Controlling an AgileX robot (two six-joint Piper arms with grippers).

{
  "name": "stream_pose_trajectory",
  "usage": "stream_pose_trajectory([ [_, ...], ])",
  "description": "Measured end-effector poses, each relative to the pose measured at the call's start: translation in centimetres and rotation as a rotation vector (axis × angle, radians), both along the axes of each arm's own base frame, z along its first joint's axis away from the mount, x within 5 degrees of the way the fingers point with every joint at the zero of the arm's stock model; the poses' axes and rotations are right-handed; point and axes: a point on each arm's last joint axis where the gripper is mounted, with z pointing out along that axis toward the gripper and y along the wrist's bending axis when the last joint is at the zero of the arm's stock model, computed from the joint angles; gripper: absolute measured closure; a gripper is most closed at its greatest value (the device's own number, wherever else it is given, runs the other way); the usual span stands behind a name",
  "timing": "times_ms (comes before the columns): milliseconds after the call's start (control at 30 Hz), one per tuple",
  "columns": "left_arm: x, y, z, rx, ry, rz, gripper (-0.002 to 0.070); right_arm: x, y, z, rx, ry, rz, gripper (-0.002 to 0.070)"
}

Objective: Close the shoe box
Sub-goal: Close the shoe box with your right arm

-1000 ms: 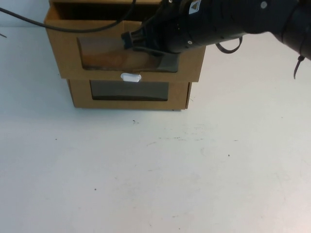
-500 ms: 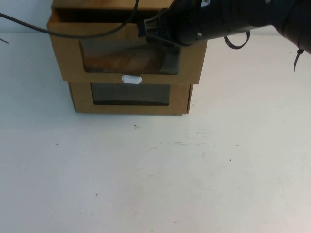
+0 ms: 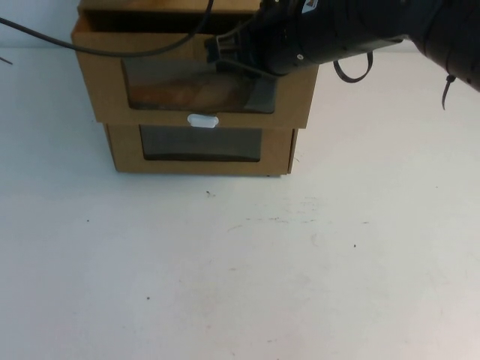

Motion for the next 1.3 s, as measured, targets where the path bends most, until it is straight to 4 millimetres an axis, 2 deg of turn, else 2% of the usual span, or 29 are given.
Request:
stream_pose_trajectory([
  [333,0.0,0.0,0.0,-0.002,0.0,-0.001,0.0677,0.7,-0.2,0.2,0.026,-0.042,-0.027,0.0687],
  [700,-0.1,-0.1,0.0,-0.004,0.007,-0.008,0.0677,3.1,0.7,-1.2,0.068,-0.139,-0.09,0.0687],
  [1000,-0.1,-0.2,0.1,-0.021,0.011,-0.015,0.0677,4.9,1.2,-2.1,0.078,-0.152,-0.108,0.0687],
  [1167,-0.3,-0.2,0.1,-0.021,0.02,-0.027,0.0678,4.8,0.9,-2.2,0.057,-0.112,-0.094,0.0687],
  [1300,-1.3,-0.1,1.1,0.002,0.013,-0.045,0.0677,3.3,0.1,-0.7,0.026,-0.075,-0.059,0.0687],
])
